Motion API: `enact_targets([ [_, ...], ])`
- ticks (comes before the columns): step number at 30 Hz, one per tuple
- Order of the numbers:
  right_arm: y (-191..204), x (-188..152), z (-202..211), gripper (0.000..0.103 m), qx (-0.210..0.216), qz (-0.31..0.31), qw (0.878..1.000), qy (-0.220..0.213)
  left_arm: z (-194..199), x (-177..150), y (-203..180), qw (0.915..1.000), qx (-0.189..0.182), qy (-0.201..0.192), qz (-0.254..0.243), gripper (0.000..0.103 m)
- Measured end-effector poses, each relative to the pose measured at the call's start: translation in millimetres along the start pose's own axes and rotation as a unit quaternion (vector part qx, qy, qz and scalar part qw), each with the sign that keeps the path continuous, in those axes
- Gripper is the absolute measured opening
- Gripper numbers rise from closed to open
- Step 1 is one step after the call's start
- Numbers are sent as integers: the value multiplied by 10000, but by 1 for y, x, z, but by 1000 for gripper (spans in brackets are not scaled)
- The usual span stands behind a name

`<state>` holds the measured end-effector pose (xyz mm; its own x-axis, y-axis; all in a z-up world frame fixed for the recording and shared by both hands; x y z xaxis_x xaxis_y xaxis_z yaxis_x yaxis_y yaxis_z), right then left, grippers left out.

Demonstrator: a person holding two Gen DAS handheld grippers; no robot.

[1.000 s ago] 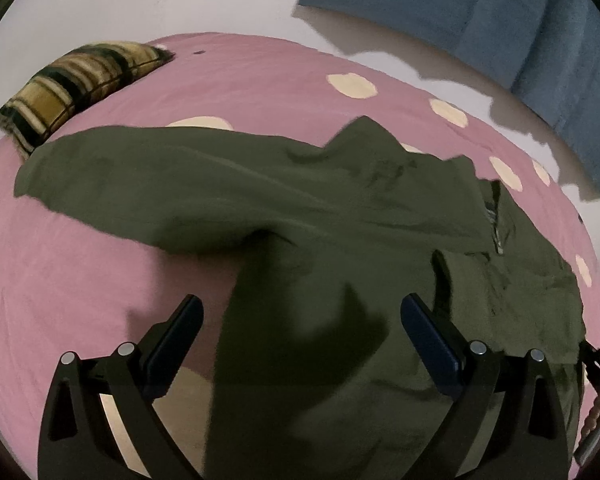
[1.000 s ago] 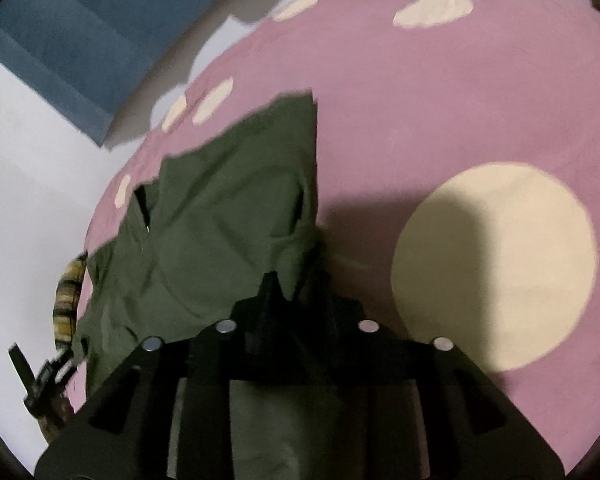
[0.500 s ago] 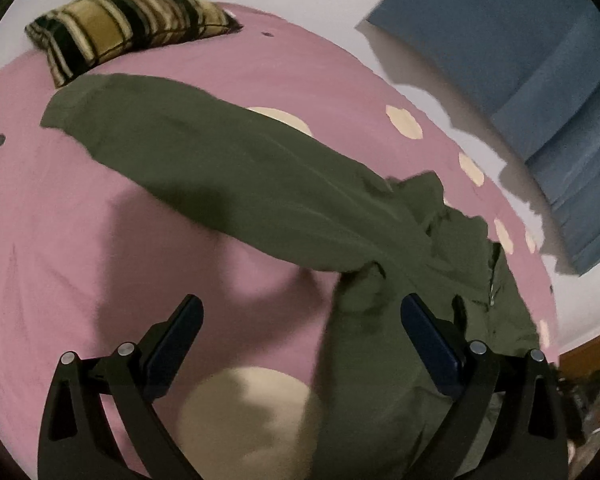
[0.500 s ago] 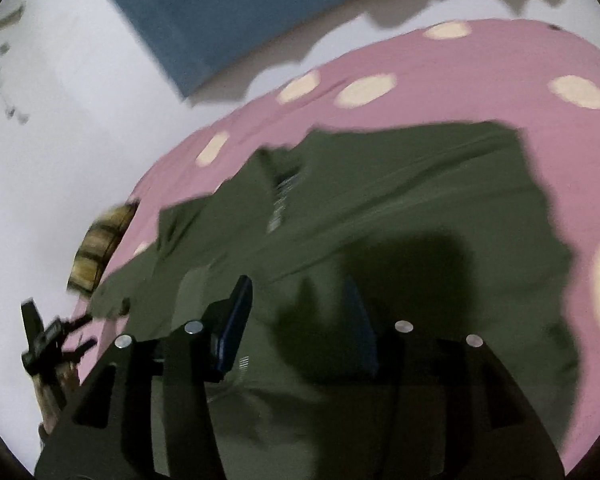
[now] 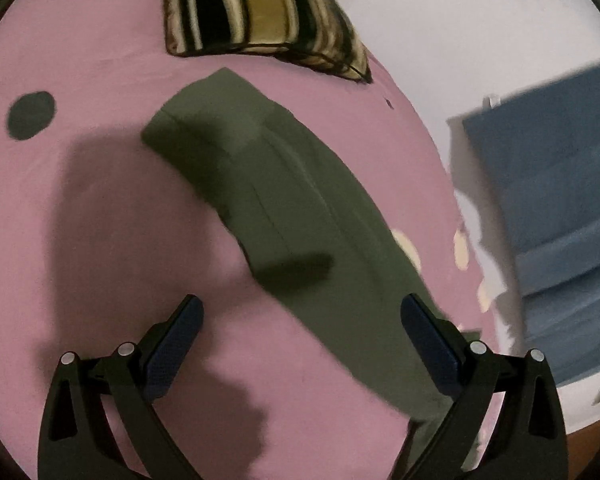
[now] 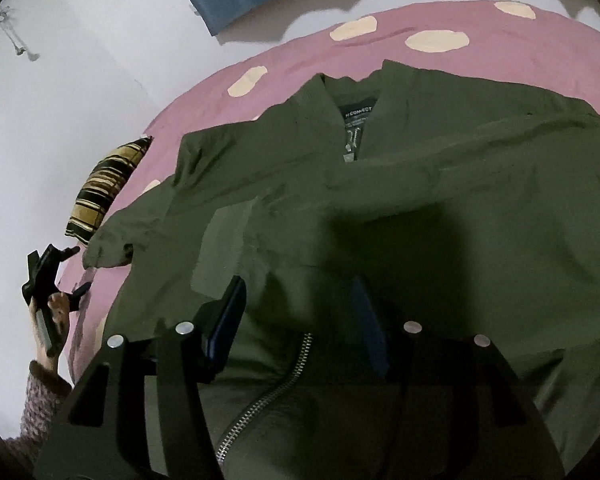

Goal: Fold small clothes

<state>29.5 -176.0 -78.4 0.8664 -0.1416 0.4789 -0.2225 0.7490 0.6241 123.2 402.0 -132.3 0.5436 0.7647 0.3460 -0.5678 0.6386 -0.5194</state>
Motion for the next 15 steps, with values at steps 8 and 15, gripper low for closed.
enact_targets([
  [8, -2, -4, -14, 62, -76, -91, 9999, 86, -10, 42, 12, 9989, -301, -27, 359, 98],
  [15, -7, -7, -20, 62, -88, -189, 9997, 91, -10, 47, 8, 9995, -161, -69, 274, 72],
])
Point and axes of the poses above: each gripper's, at about its wrist camera, not at the fingertips, and z roughly against the way its jaws point, y to its left, x to its top, the point moved 10 cm from there along -z, roughly the way its jaws point, and after that the axes turned 14 degrees about x, right-handed, at the moved point
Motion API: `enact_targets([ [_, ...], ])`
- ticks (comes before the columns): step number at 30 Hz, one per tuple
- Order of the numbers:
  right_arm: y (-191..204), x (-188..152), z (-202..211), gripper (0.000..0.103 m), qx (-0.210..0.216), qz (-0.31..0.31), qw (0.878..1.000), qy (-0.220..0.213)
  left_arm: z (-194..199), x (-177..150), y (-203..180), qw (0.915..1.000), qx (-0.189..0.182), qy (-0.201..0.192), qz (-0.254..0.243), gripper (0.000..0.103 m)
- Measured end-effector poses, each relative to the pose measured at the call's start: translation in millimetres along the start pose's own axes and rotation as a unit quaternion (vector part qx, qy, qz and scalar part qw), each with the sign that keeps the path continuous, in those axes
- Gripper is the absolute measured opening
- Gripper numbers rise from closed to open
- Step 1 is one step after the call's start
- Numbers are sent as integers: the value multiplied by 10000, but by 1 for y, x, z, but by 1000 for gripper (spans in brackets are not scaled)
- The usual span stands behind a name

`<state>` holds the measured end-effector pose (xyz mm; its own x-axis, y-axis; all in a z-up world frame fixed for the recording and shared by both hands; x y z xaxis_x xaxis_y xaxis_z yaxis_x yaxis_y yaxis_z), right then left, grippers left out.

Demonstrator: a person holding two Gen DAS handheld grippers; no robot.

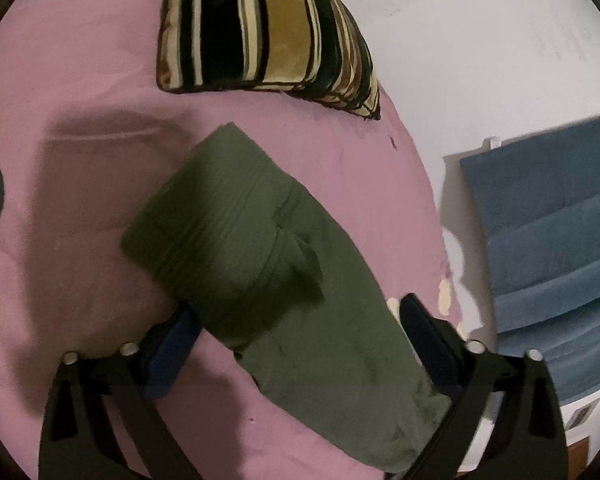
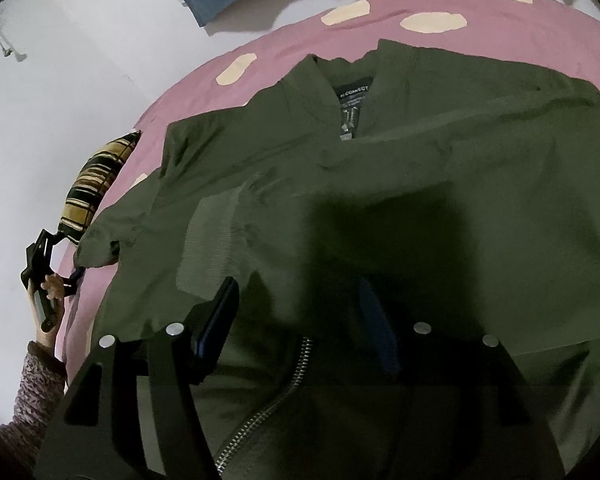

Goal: Fold small clothes

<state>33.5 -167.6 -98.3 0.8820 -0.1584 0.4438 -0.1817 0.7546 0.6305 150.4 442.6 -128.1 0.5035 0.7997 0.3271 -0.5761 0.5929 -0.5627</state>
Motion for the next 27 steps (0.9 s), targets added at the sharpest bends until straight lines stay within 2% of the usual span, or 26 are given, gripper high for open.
enact_targets([
  [2, -1, -1, 0, 62, 10, -17, 10000, -21, -4, -4, 7, 9989, 447, 2, -161, 49],
  [3, -2, -1, 0, 62, 8, -24, 10000, -28, -6, -5, 7, 9986, 491, 10, -182, 36],
  [5, -2, -1, 0, 62, -2, -25, 10000, -32, -6, -7, 10, 9982, 552, 24, -231, 29],
  [8, -1, -1, 1, 62, -1, -23, 10000, -62, 3, -5, 6, 9987, 443, -45, -250, 25],
  [11, -2, 0, 4, 62, 13, -50, 9999, -125, 16, -3, -3, 9979, 493, -187, -384, 23],
  [17, -3, 3, 18, 62, 30, -67, 9996, -274, 79, 1, -67, 9893, 424, -901, -1068, 23],
  [22, -2, 5, 32, 62, 83, -68, 9991, -416, 132, -40, -162, 9699, 97, -1283, -2068, 22],
  [27, -3, 6, 49, 62, 130, -59, 9984, -544, 161, -120, -270, 9422, -430, -1262, -3073, 22],
])
Point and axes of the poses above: each gripper's, at about its wrist camera, not at the fingertips, and z roughly against the way its jaws point, y to its left, x to its top, the point moved 10 cm from there along -z, roughly the way its jaws point, and after that the axes turned 14 degrees about x, right-handed, at the moved point
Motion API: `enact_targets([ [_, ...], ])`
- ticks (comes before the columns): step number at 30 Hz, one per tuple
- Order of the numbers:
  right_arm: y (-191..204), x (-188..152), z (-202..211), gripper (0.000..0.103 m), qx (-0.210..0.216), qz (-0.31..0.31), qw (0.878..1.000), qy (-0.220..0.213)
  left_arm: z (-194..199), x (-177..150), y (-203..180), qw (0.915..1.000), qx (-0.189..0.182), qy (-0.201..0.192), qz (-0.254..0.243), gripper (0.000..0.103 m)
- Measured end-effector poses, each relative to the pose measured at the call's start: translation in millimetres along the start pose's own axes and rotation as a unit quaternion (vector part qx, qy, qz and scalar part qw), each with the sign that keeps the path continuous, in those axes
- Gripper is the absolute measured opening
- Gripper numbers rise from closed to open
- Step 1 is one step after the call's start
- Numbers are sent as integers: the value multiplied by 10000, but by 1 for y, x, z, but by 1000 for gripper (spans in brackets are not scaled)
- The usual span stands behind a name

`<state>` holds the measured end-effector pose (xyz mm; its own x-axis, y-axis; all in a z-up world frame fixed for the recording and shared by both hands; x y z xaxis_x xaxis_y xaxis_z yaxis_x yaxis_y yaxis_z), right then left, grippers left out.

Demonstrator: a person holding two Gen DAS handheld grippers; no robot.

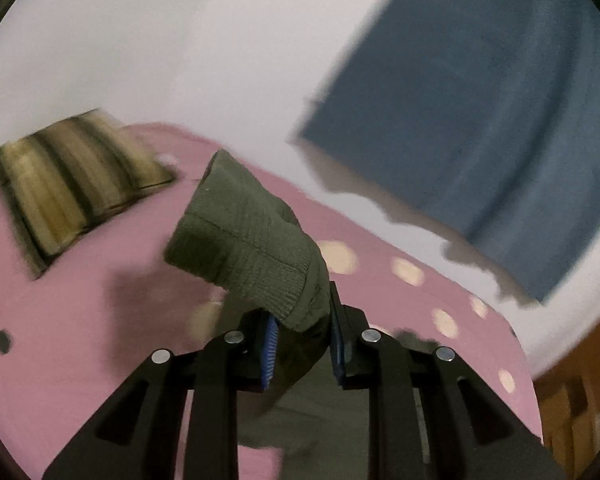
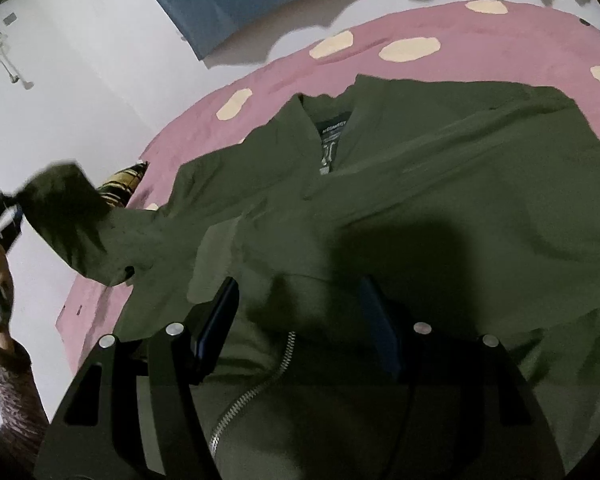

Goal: Fold small clothes

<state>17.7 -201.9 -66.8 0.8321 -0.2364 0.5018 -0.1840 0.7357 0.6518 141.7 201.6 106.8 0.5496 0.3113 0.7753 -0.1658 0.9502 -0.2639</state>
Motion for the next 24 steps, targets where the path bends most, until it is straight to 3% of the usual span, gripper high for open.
enact_targets([
  [5, -9, 5, 25, 62, 52, -121, 9997, -219, 17, -27, -133, 9934, -559, -10, -1000, 22],
  [11, -31, 8, 59, 63, 3, -276, 9988, -407, 6, -114, -265, 9756, -1000, 392, -1916, 17],
  [15, -52, 7, 78, 63, -36, -496, 9975, -501, -26, -186, -309, 9621, -983, 864, -2391, 16],
  [19, -70, 3, 90, 63, -40, -705, 9959, -572, -64, -250, -325, 9475, -824, 1413, -2748, 16],
  [23, -80, 4, 95, 64, 65, -925, 9937, -630, -70, -275, -333, 9394, -681, 1281, -3106, 17],
  [24, -82, 3, 95, 64, 103, -984, 9930, -649, -65, -277, -330, 9387, -662, 1202, -3162, 26],
])
Point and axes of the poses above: each gripper's, at about its wrist camera, not at the fingertips, and z roughly against the way its jaws point, y to its left, x to its top, the point moved 10 cm from there along -z, roughly the way its jaws point, and after that the axes turned 14 degrees about x, right-handed, at the moved point
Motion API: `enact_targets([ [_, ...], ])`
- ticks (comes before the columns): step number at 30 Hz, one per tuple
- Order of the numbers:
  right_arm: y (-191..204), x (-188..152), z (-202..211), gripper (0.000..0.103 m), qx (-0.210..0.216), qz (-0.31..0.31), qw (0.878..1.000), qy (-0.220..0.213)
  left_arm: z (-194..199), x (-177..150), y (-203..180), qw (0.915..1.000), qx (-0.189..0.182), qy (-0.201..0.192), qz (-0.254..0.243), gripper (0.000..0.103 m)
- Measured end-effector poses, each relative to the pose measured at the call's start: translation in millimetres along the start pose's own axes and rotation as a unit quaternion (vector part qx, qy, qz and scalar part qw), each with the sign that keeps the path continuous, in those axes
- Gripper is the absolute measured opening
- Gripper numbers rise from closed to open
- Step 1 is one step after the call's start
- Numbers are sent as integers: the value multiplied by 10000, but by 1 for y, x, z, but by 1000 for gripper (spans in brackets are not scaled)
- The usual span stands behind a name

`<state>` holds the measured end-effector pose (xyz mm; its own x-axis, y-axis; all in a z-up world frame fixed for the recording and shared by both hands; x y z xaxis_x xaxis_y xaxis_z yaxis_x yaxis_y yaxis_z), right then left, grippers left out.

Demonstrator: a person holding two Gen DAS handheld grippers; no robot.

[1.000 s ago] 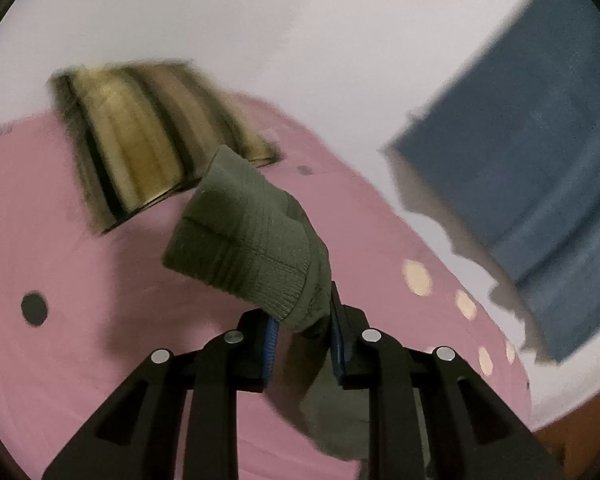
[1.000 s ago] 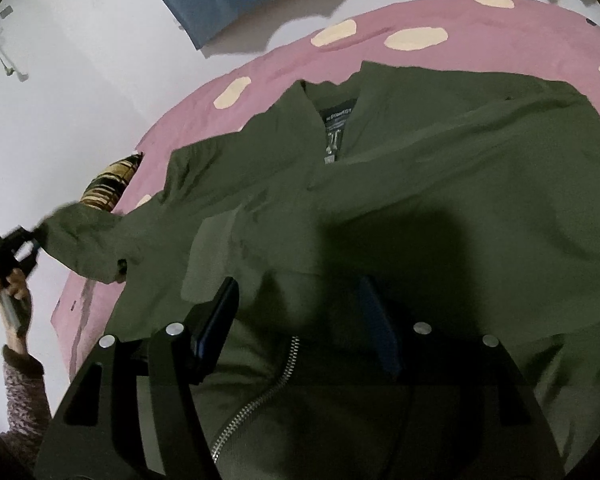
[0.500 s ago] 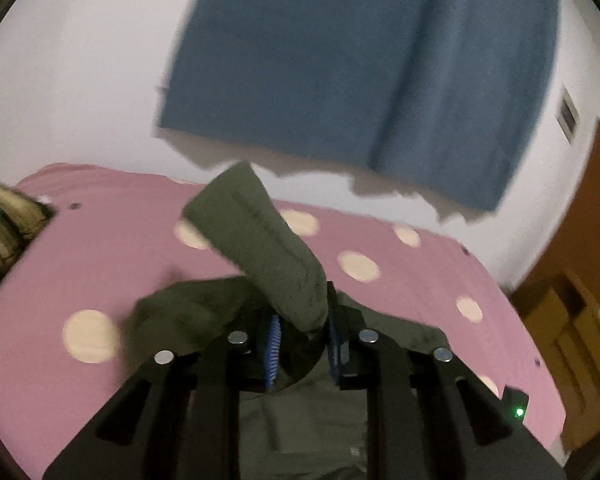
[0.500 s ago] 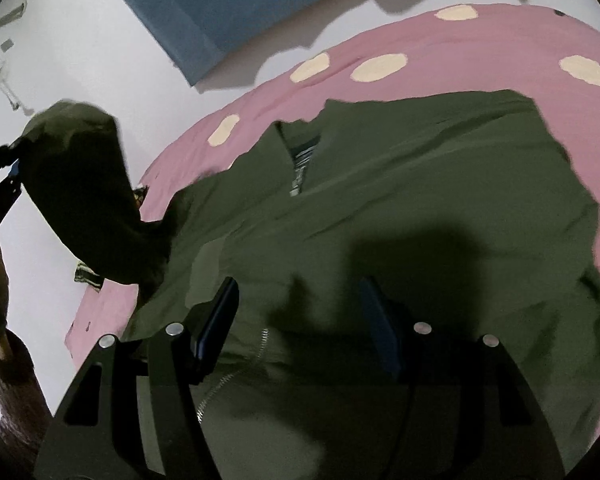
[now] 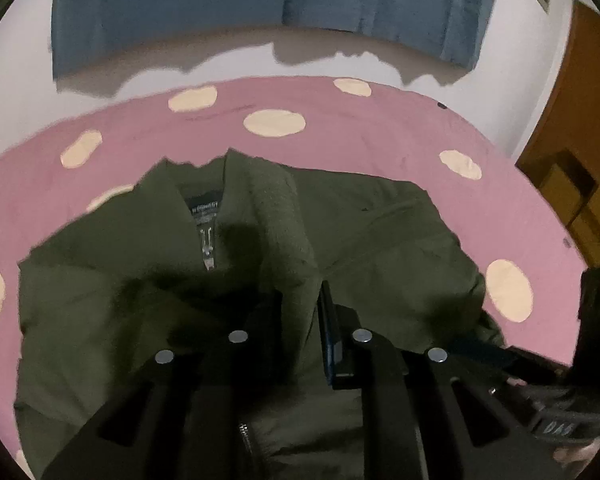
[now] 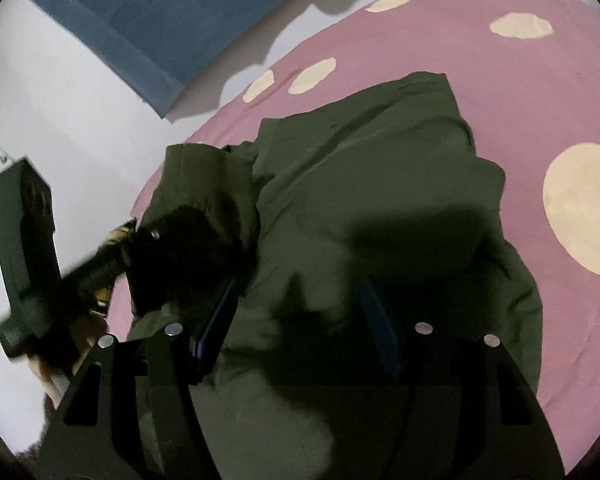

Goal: Fold small clothes

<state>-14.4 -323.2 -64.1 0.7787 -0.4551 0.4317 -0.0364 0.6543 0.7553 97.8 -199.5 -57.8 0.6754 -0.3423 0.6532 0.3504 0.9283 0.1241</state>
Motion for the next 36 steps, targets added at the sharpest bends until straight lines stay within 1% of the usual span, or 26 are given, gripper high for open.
enact_targets([
  [1, -3, 2, 0, 64, 45, -68, 10000, -9, 4, 2, -4, 10000, -33, -58, -58, 31],
  [2, -5, 2, 0, 64, 97, -153, 9998, -18, 9, -2, -5, 9999, -107, -82, -89, 41],
  [3, -6, 2, -1, 64, 137, -212, 9997, -11, 18, -3, -6, 9996, -239, -134, -95, 47],
  [4, -6, 1, -2, 64, 177, -257, 9995, 6, 26, -4, -5, 9992, -331, -202, -80, 50],
  [6, -5, 0, -5, 65, 244, -305, 9992, 39, 38, -3, -4, 9983, -472, -340, -52, 72],
  [8, -3, 0, -9, 66, 326, -351, 9988, 62, 48, -5, 0, 9971, -618, -452, -48, 72],
  [9, -2, 1, -10, 70, 389, -384, 9985, 70, 56, -7, 4, 9962, -697, -522, -45, 73],
  [10, -1, 2, -12, 71, 462, -426, 9980, 65, 61, -10, 6, 9956, -754, -552, -53, 74],
  [12, 1, 4, -14, 71, 568, -498, 9971, 53, 69, -18, 15, 9944, -898, -547, -46, 76],
  [14, 4, 5, -18, 71, 703, -603, 9957, 63, 74, -25, 27, 9941, -931, -550, 47, 76],
  [19, 9, 10, -25, 72, 879, -762, 9932, 59, 78, -42, 82, 9948, -683, -577, 495, 76],
  [20, 10, 12, -27, 72, 974, -855, 9916, 58, 78, -46, 93, 9947, -616, -579, 590, 76],
  [23, 14, 22, -28, 72, 1160, -1059, 9876, -16, 78, -57, 133, 9941, -256, -623, 851, 76],
  [26, 23, 40, -38, 73, 1195, -1078, 9869, -61, 71, -68, 170, 9924, 97, -579, 1084, 76],
  [28, 29, 51, -45, 75, 1169, -1110, 9869, -70, 65, -78, 192, 9898, 222, -447, 1336, 76],
  [29, 30, 59, -52, 77, 1091, -1122, 9877, -62, 63, -81, 198, 9886, 248, -407, 1425, 76],
  [32, 27, 67, -69, 76, 675, -1099, 9916, 129, 55, -89, 214, 9866, 405, -317, 1550, 76],
  [34, 25, 64, -76, 59, 475, -1055, 9927, 336, 51, -94, 221, 9858, 478, -270, 1585, 76],
  [35, 26, 60, -79, 41, 459, -1041, 9925, 445, 49, -96, 224, 9855, 488, -242, 1606, 76],
  [36, 26, 58, -80, 37, 456, -1043, 9922, 518, 47, -98, 227, 9848, 509, -207, 1649, 76],
])
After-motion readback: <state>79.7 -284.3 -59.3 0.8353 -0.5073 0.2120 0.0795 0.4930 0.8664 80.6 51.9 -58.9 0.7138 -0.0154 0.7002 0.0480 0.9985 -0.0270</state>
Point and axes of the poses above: each gripper's, at about its wrist camera, not at the fingertips, and z roughly against the way its jaws point, y to its left, x to its top, the point moved 10 cm from there along -z, roughly the way its jaws point, and after that the axes turned 14 degrees about x, right-handed, at the moved point
